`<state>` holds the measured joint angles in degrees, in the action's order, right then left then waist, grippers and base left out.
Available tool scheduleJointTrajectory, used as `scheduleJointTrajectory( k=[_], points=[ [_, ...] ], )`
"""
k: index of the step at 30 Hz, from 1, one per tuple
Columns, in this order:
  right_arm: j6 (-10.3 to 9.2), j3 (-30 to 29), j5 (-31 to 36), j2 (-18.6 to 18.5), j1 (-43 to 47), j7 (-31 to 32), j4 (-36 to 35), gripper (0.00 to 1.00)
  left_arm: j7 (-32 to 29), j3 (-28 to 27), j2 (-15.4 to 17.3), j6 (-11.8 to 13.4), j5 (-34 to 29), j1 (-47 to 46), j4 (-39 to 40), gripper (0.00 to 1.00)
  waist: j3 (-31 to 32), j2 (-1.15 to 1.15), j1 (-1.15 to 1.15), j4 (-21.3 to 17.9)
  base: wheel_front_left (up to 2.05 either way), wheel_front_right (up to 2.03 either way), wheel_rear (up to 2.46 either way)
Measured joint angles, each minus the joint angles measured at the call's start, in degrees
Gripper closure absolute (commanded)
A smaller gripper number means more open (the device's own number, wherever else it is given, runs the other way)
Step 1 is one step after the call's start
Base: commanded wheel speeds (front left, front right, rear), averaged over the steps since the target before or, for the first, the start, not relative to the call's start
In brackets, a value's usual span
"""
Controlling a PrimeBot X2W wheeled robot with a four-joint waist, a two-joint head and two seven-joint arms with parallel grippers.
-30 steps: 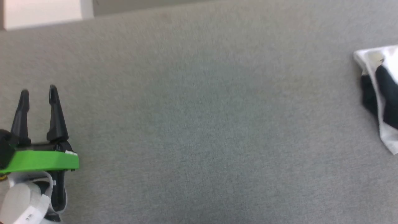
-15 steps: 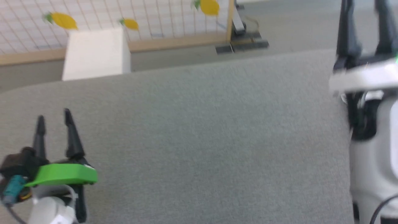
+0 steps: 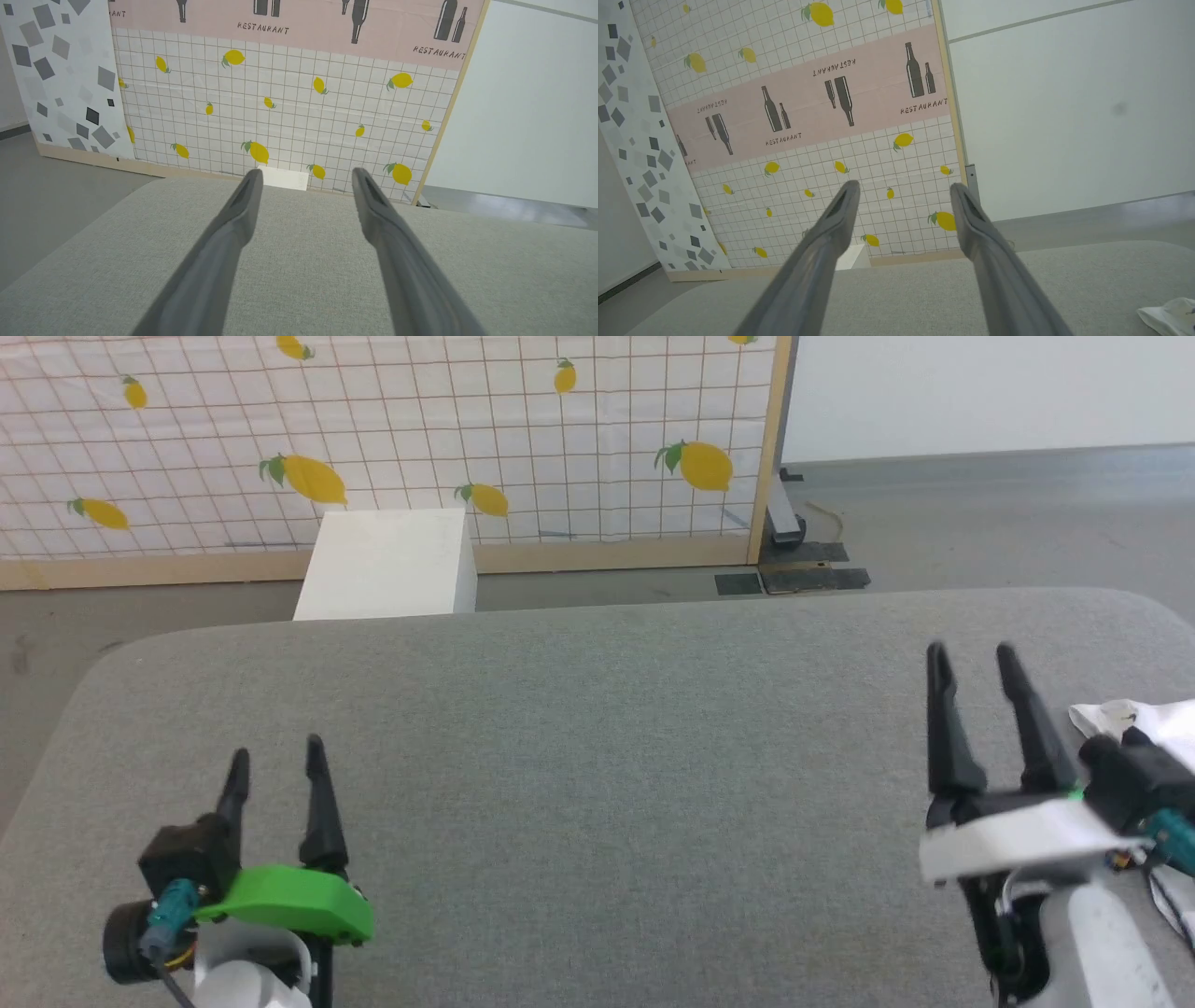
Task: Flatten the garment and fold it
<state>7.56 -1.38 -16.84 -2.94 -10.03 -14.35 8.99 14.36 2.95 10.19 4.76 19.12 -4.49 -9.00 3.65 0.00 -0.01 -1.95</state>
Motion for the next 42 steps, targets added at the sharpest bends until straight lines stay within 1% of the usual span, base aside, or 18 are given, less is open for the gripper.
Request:
scheduleJointTrajectory(
  k=[6, 15, 20, 34, 35, 42],
  points=[
    [0.00, 1.2, 2.9, 0.0, 5.1, -0.3, 1.8, 0.00, -1.9, 3.4, -0.3, -1.7, -0.5, 0.5, -4.6, 0.00, -0.6, 0.00, 0.00, 0.3, 0.00, 0.00, 0.00],
    [0.00, 1.4, 4.2, 0.0, 7.4, -0.3, 5.1, 0.00, -2.2, 4.2, -0.7, -1.6, -0.5, 1.0, -8.6, 0.00, -1.4, 0.00, 0.00, 0.0, 0.00, 0.00, 0.00],
    [0.00, 1.8, 4.3, 0.0, 7.4, -0.3, 5.6, 0.00, -1.8, 4.1, -0.8, -1.2, -0.5, 1.0, -9.1, 0.00, -1.6, 0.00, 0.00, 0.0, 0.00, 0.00, 0.00],
    [0.00, 2.4, 4.1, 0.0, 7.4, -0.3, 6.0, 0.00, -0.4, 3.8, -0.9, -1.2, -0.4, 0.9, -8.4, 0.00, -2.2, 0.00, 0.00, 0.1, 0.00, 0.00, 0.00],
    [0.01, 2.4, 4.1, 0.0, 7.4, -0.3, 6.0, 1.00, -0.4, 3.8, -0.9, -1.2, -0.4, 0.9, -8.4, 1.00, -2.3, 0.00, 0.00, 0.1, 0.00, 0.00, 0.00],
    [0.00, 2.3, 4.2, 0.0, 7.4, 0.0, 5.7, 1.00, -0.7, 3.7, -1.0, -1.2, -0.4, 0.9, -8.3, 1.00, -2.3, 0.00, 0.00, 0.2, 0.00, 0.00, 0.00]
  ],
)
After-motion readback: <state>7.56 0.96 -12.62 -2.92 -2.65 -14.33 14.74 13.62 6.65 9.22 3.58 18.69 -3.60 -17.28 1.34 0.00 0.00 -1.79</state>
